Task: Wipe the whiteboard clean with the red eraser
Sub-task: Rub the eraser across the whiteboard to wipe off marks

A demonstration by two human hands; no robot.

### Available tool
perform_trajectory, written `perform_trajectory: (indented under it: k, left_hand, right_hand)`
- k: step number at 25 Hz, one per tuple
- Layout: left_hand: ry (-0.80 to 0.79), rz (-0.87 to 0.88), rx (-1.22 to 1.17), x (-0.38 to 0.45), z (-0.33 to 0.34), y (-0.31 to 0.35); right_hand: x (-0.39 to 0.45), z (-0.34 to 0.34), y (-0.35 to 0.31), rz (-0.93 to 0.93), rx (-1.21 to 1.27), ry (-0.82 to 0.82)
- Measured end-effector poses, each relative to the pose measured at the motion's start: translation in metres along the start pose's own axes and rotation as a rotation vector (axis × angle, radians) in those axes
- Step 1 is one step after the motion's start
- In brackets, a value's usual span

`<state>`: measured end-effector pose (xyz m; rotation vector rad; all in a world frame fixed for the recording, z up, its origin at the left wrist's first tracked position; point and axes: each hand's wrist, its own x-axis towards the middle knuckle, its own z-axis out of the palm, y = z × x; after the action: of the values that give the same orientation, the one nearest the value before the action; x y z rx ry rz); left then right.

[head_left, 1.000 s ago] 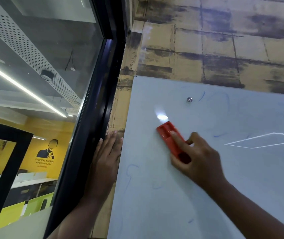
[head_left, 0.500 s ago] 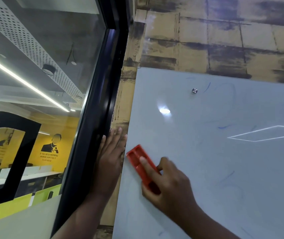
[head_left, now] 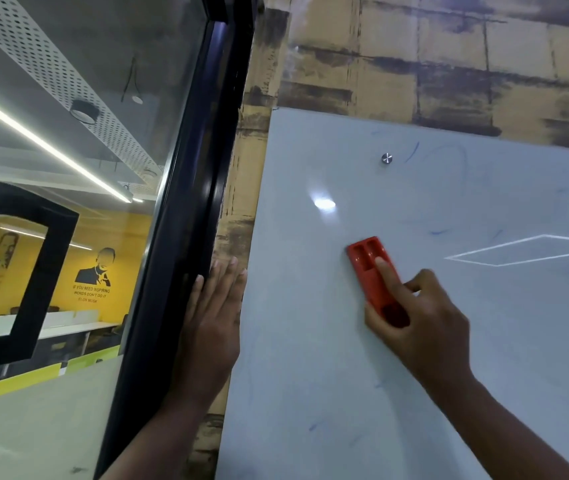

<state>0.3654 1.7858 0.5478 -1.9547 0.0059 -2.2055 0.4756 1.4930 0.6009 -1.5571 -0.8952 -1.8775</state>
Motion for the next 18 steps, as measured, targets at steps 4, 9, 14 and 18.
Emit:
perform_trajectory:
  k: [4,9,14,18]
  left_hand:
    - [-0.025,-0.010,0.012,-0.021,-0.006,0.004]
    - [-0.026,-0.028,0.001,-0.034,-0.009,0.008]
    - [-0.077,-0.032,-0.001,-0.067,-0.017,0.012]
    - [-0.108,-0.050,-0.003,-0.088,-0.021,0.018]
  right_hand:
    - [-0.019,0.001,-0.009,0.213,-0.011,0.019]
    - [-0.051,0.013,-0.062,0.081,0.079,-0.050]
    - [-0.138,0.004,-0.085,-0.435,0.118,-0.298]
    - [-0.134,-0.009,-0.062,-0.415,0.051,-0.339]
